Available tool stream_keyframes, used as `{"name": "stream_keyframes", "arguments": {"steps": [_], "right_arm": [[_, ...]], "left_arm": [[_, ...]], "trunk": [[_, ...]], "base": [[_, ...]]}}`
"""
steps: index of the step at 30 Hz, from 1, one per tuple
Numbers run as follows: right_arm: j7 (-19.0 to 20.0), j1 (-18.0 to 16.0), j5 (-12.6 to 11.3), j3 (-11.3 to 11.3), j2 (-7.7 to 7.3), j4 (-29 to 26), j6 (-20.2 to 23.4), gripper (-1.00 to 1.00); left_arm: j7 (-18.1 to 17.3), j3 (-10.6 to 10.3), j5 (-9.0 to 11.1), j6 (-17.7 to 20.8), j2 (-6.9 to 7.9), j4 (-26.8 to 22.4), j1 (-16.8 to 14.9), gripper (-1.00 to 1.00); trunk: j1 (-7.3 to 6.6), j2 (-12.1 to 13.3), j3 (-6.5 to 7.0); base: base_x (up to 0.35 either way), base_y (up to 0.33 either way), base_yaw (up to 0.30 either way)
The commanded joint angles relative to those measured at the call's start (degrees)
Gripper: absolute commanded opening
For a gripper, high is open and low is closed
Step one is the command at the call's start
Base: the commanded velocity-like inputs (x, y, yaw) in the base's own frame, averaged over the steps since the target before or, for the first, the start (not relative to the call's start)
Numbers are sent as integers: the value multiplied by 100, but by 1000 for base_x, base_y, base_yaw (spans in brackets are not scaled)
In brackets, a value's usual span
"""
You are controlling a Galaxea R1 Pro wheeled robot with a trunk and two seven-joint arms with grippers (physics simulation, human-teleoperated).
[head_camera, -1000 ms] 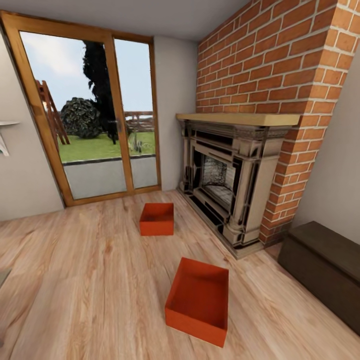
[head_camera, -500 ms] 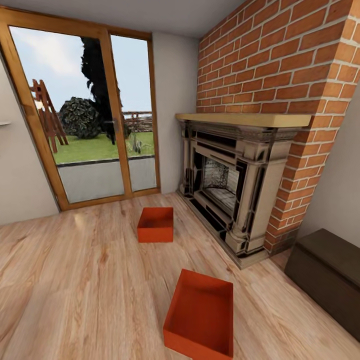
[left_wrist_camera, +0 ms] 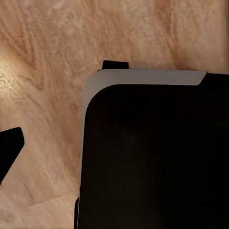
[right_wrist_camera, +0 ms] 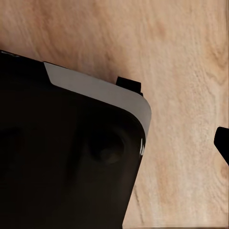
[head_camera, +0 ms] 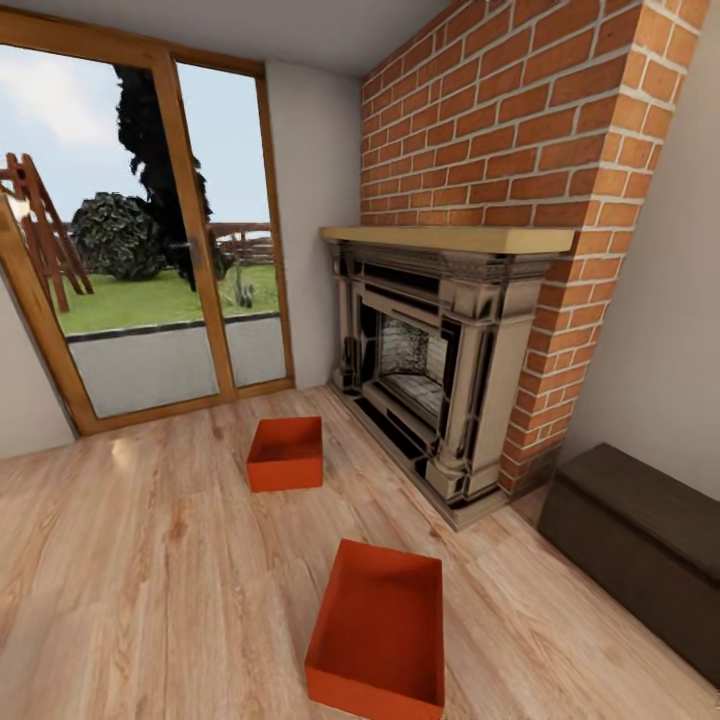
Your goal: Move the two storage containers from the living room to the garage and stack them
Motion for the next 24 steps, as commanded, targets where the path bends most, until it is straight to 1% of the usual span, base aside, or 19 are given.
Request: {"name": "stream_keyframes", "arguments": {"steps": [1, 4, 6, 24], "right_arm": [[36, -7, -61, 36, 2, 19, -30, 100], [36, -7, -61, 36, 3, 19, -31, 100], [36, -7, -61, 36, 3, 20, -30, 100], [36, -7, -61, 36, 5, 18, -31, 100]], "left_arm": [[-5, 2, 48, -16, 0, 3, 0, 100], [-5, 5, 48, -16, -4, 3, -3, 100], [-5, 2, 48, -13, -7, 3, -1, 100], [-7, 4, 48, -4, -9, 3, -1, 100]], "trunk": [[0, -3, -6], [0, -3, -6], [0, -3, -6], [0, -3, -6]], "base": [[0, 0, -245], [2, 0, -229], [127, 0, -83], [309, 0, -4]]}}
